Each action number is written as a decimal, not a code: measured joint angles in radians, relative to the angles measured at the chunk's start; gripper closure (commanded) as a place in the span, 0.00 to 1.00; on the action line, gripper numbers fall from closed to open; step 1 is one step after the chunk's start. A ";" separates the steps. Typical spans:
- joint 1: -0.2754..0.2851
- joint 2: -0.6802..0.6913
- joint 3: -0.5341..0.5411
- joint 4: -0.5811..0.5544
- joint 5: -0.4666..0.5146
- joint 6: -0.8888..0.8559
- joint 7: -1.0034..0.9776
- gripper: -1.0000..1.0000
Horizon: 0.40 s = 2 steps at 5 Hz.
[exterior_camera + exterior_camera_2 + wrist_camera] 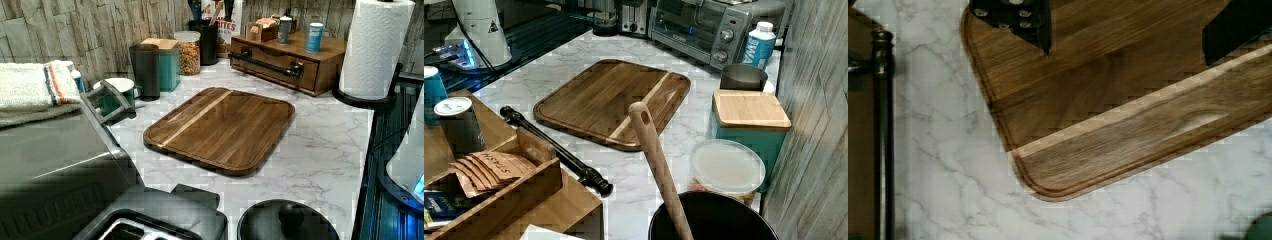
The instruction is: Open the drawer.
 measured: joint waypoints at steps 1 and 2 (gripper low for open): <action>-0.040 0.019 -0.027 -0.005 -0.010 0.057 -0.040 0.00; -0.082 0.042 -0.072 -0.005 -0.066 0.134 -0.081 0.00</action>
